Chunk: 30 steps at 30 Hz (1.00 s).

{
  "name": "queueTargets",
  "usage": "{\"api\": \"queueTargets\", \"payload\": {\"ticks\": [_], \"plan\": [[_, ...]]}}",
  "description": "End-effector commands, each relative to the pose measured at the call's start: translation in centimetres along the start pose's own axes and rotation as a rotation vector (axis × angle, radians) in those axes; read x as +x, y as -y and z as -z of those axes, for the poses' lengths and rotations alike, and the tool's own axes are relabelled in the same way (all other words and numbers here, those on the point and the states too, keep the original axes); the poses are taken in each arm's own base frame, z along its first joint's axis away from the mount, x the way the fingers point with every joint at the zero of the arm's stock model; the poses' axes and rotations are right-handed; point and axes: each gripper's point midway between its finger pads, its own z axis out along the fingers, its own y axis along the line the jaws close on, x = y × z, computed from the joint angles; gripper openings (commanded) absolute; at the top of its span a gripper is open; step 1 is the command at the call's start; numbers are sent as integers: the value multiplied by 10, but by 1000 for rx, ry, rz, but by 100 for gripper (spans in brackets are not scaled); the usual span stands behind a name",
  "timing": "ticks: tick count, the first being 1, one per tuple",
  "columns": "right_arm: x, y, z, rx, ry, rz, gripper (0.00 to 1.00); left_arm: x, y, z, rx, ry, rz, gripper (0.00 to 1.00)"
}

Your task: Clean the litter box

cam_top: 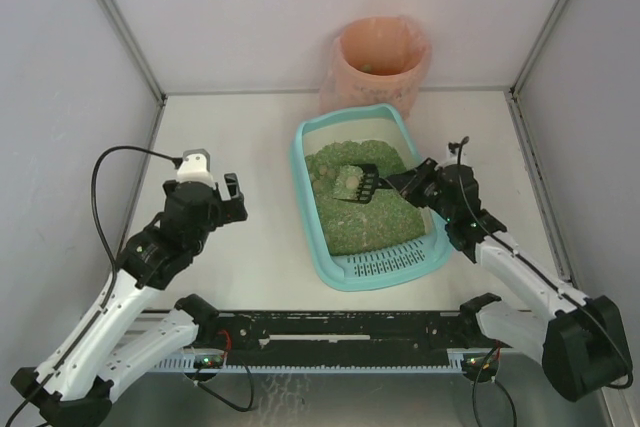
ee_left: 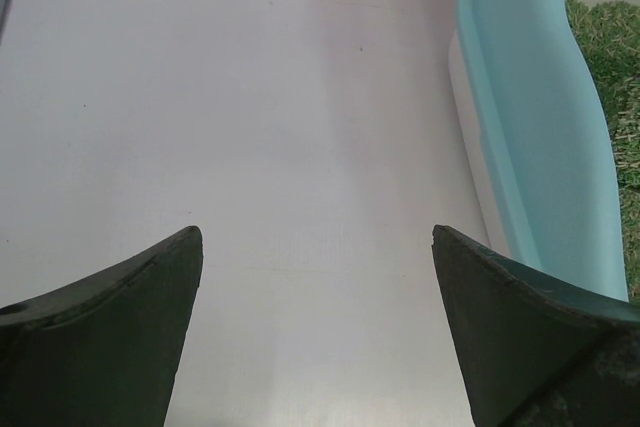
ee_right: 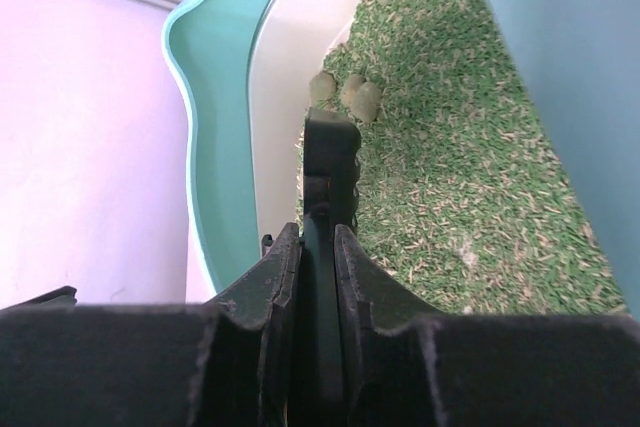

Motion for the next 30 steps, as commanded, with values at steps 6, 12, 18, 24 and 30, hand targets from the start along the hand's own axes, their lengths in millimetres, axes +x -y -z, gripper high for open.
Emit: {"api": "queueTargets", "payload": {"ticks": [6, 12, 18, 24, 30], "plan": [[-34, -20, 45, -173, 153, -91, 0, -23, 24, 17, 190, 141, 141, 100], [-48, -18, 65, -255, 160, -196, 0, -38, 31, 30, 271, 226, 207, 100], [-40, -23, 66, -314, 101, -291, 0, -49, 17, 24, 157, 230, 190, 100], [-46, -4, 70, -280, 126, -353, 0, -67, 26, 23, 176, 248, 170, 100], [-48, -13, 75, -307, 95, -316, 0, -66, 27, 14, 147, 222, 151, 100]]}}
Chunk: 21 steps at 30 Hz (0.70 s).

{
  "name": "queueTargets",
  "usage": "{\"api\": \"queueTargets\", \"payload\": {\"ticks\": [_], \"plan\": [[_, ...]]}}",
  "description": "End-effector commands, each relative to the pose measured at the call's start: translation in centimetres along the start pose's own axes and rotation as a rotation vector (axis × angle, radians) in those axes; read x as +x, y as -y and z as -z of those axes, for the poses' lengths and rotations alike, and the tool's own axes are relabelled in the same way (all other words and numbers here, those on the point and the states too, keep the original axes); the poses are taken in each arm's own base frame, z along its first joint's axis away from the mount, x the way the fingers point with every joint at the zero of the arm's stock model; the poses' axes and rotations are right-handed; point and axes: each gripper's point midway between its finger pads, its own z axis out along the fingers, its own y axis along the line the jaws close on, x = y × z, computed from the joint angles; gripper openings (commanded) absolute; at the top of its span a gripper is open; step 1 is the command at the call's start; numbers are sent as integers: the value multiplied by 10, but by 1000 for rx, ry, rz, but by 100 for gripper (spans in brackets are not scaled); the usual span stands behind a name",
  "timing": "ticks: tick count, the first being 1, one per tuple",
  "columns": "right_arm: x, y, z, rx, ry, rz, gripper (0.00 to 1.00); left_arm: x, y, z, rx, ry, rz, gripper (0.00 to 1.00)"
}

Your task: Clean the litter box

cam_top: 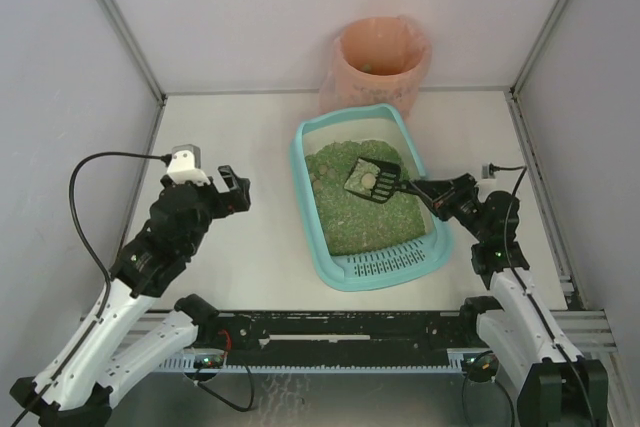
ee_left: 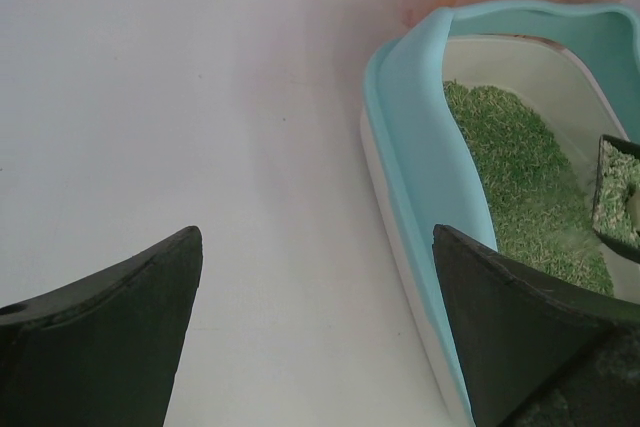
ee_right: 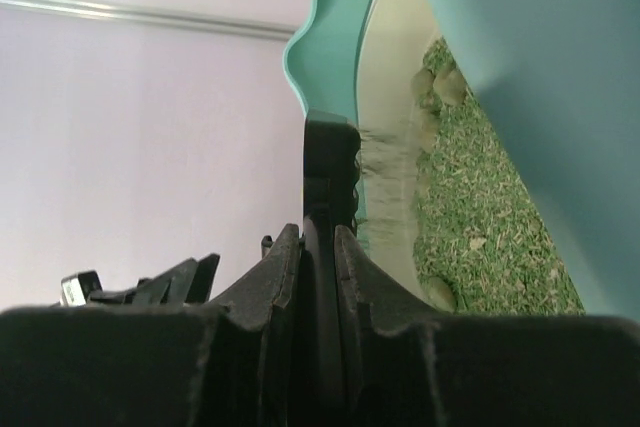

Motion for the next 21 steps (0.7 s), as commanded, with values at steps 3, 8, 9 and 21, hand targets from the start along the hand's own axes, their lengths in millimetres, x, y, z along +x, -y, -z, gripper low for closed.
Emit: {"api": "queueTargets", "payload": {"ticks": [3, 8, 9, 21], "plan": [[-17, -28, 11, -91, 47, 4, 0, -29, 4, 1, 0, 66, 8, 100], [-1, -37, 5, -113, -22, 64, 0, -28, -4, 2, -35, 65, -8, 100], [-7, -29, 7, -89, 2, 47, 0, -29, -6, 2, -44, 65, -10, 100], [-12, -45, 7, -144, 16, 18, 0, -25, -19, 2, -91, 64, 13, 100]]}}
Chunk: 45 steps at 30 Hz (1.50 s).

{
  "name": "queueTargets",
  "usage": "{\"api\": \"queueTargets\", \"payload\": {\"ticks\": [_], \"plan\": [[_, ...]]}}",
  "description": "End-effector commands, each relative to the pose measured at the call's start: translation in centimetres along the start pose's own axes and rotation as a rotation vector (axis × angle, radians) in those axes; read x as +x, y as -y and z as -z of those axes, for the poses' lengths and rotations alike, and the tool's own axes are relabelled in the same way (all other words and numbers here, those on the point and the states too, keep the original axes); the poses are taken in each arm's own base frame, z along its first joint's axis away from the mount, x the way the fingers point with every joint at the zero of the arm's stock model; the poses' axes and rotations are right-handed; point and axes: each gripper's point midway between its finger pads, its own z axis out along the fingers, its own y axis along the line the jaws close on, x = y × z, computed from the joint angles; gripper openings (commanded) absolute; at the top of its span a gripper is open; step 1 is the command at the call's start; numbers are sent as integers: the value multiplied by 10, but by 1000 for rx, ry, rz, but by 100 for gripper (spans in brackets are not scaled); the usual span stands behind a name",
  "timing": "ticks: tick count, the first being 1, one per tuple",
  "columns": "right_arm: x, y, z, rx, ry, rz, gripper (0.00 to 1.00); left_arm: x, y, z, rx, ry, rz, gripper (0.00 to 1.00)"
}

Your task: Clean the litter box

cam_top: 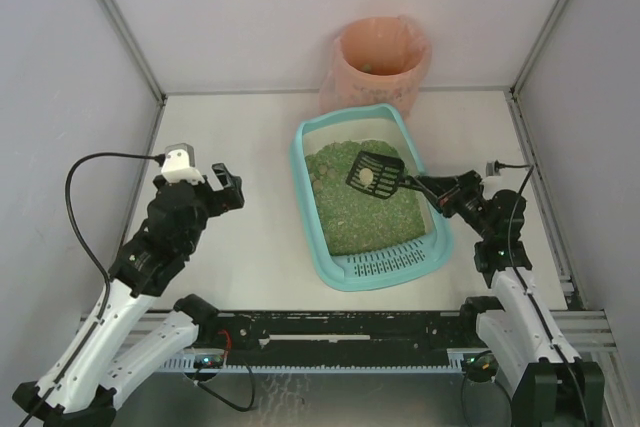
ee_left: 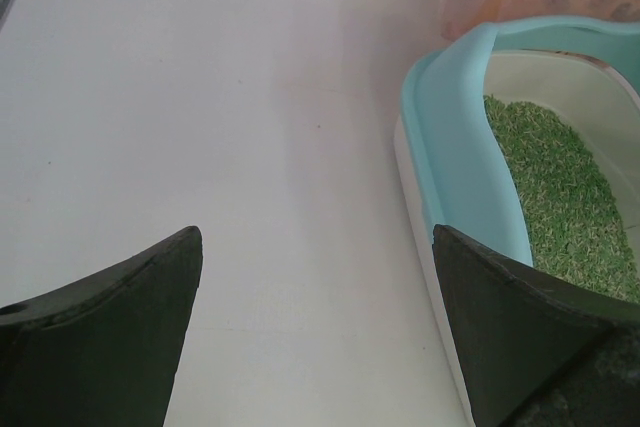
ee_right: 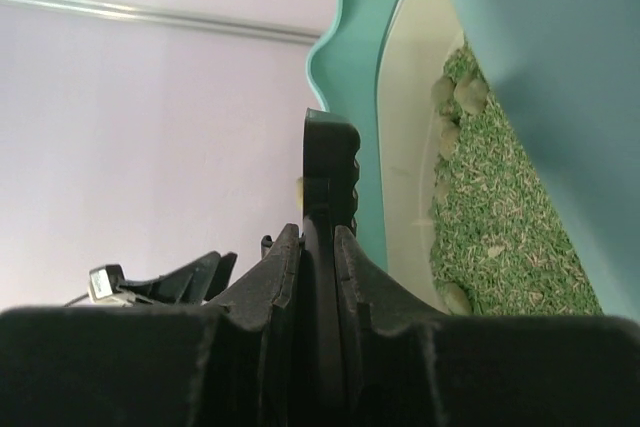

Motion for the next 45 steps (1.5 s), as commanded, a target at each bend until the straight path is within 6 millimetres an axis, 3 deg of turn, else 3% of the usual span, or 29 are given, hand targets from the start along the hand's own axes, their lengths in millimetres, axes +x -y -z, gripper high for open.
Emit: {"api": "queueTargets", "payload": {"ticks": [1, 3, 6, 9, 14, 18, 21, 25, 29, 34, 37, 42, 45], "plan": [[-7, -38, -2, -103, 29, 29, 0, -17, -3, 3, -17, 43, 23, 100], [-5, -45, -5, -101, 3, 41, 0, -17, -4, 2, -17, 41, 25, 100], [-23, -45, -3, -87, 53, -34, 0, -16, -2, 2, -12, 28, 21, 100], [-18, -63, -6, -101, 25, -25, 0, -16, -10, 0, -42, 31, 33, 100], [-27, -48, 2, -4, 88, -24, 0, -15, -13, 0, -49, 30, 41, 100], [-19, -65, 0, -74, 45, -1, 0, -14, -11, -2, -44, 26, 42, 100], [-31, -55, 4, -38, 79, -35, 0, -13, -10, -4, -37, 12, 41, 100], [-18, -73, -4, -96, 24, 1, 0, -13, -13, -5, -48, 14, 54, 100], [-31, -53, -2, -24, 49, -15, 0, -14, -14, -6, -47, 13, 62, 100], [-20, -68, -4, -65, 31, 39, 0, -11, -15, -7, -46, 7, 70, 100], [-36, -49, 2, 8, 79, 10, 0, -10, -13, -9, -35, -4, 74, 100], [-21, -66, -5, -52, 42, 51, 0, -8, -11, -11, -28, -13, 77, 100], [-34, -47, -2, 16, 72, 21, 0, -8, -12, -11, -32, -21, 71, 100]]}}
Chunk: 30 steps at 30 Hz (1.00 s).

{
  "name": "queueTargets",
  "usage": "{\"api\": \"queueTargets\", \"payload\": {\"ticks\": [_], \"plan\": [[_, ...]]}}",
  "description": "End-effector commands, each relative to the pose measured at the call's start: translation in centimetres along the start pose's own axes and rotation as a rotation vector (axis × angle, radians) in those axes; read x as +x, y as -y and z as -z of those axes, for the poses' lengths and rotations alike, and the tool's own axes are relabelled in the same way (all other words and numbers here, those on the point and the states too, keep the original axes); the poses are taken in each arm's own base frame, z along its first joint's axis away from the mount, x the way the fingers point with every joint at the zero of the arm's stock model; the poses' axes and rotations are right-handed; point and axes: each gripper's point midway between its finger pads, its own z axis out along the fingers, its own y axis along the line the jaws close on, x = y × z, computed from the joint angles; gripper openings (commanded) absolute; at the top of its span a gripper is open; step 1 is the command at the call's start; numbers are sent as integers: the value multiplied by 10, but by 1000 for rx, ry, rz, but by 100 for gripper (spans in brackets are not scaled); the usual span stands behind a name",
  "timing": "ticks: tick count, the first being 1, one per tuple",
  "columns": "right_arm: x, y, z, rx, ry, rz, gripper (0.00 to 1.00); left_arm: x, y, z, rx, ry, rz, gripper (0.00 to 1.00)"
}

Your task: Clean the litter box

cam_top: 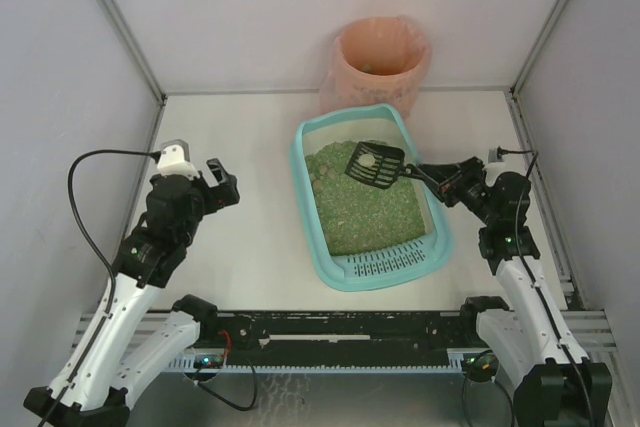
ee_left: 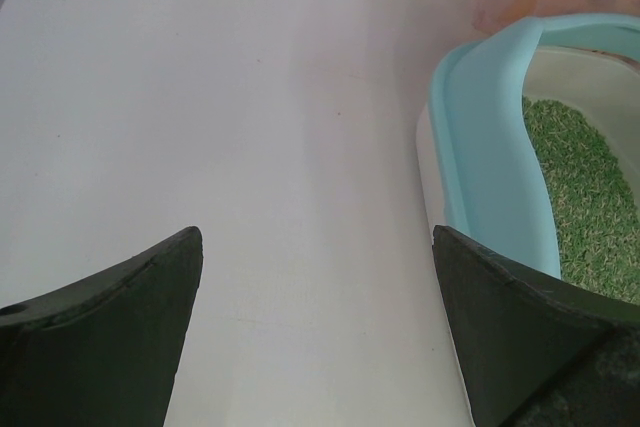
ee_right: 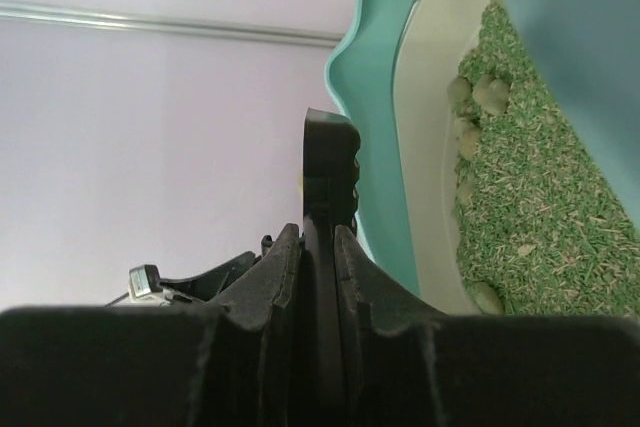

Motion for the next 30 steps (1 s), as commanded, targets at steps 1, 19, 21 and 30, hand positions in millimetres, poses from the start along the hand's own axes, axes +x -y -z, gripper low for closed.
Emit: {"api": "queueTargets", "payload": {"ticks": [1, 19, 21, 30], "plan": [[-18, -17, 5, -32, 55, 36, 0, -13, 6, 3, 21, 26, 26, 100], [-17, -21, 2, -46, 53, 38, 0, 9, -13, 4, -39, -20, -21, 100], [-5, -33, -2, -86, 17, 62, 0, 10, -13, 4, -41, -21, -22, 100], [-6, -34, -1, -87, 29, 63, 0, 12, -14, 3, -40, -30, -29, 100]]}}
